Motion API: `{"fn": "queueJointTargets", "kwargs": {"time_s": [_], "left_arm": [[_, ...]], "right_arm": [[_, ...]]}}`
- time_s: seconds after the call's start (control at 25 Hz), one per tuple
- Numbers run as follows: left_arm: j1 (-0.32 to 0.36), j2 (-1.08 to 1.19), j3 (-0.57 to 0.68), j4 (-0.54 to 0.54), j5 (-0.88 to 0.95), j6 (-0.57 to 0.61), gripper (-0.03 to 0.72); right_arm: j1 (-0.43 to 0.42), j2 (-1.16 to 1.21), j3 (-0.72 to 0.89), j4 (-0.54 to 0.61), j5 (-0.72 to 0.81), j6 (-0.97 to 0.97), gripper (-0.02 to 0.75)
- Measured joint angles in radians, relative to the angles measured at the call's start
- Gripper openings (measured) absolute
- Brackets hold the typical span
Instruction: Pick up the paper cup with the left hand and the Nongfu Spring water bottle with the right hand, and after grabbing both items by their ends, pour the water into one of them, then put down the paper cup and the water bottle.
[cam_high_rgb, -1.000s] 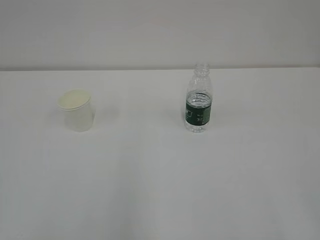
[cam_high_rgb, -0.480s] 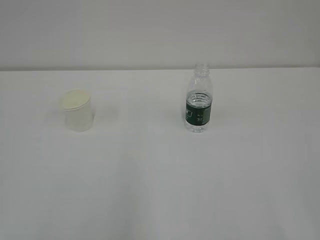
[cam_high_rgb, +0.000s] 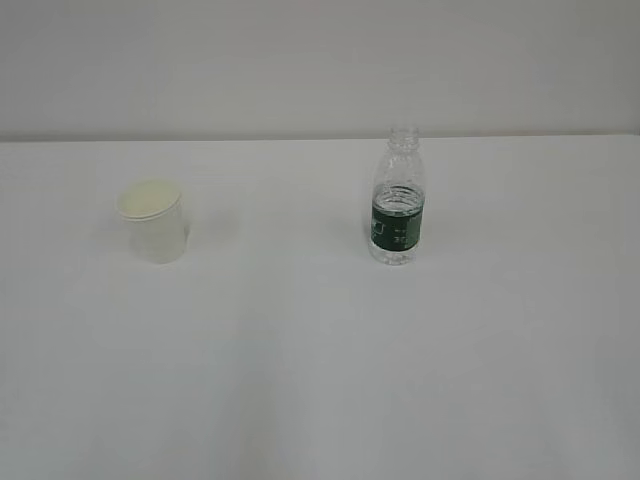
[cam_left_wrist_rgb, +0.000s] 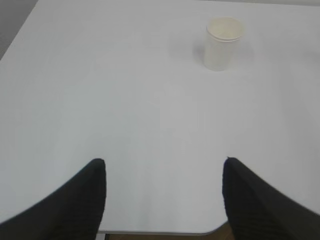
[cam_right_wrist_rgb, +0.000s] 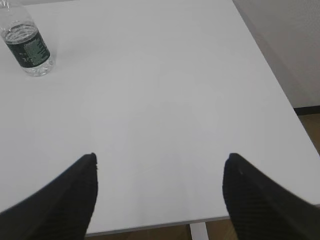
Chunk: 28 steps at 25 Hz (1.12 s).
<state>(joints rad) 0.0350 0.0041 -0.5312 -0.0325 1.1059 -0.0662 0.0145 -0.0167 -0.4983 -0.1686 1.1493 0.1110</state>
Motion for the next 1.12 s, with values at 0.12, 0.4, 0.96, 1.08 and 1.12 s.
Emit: {"fn": "queueJointTargets", "kwargs": {"time_s": [0.12, 0.4, 0.96, 1.08, 1.12], "left_arm": [[0.000, 0.000, 0.000, 0.000, 0.000, 0.000, 0.517], [0.000, 0.000, 0.000, 0.000, 0.000, 0.000, 0.510], [0.000, 0.082, -0.031, -0.053, -0.261, 0.000, 0.488], [0.000, 0.168, -0.031, -0.074, -0.295, 0.000, 0.488], [0.000, 0.197, -0.031, -0.076, -0.316, 0.000, 0.488]], "right_arm": [[0.000, 0.000, 0.000, 0.000, 0.000, 0.000, 0.585], [0.000, 0.000, 0.000, 0.000, 0.000, 0.000, 0.585], [0.000, 0.077, -0.029, 0.101, -0.356, 0.000, 0.587], [0.000, 0.158, -0.033, 0.143, -0.427, -0.031, 0.587], [0.000, 0.186, -0.033, 0.158, -0.458, -0.045, 0.587]]}}
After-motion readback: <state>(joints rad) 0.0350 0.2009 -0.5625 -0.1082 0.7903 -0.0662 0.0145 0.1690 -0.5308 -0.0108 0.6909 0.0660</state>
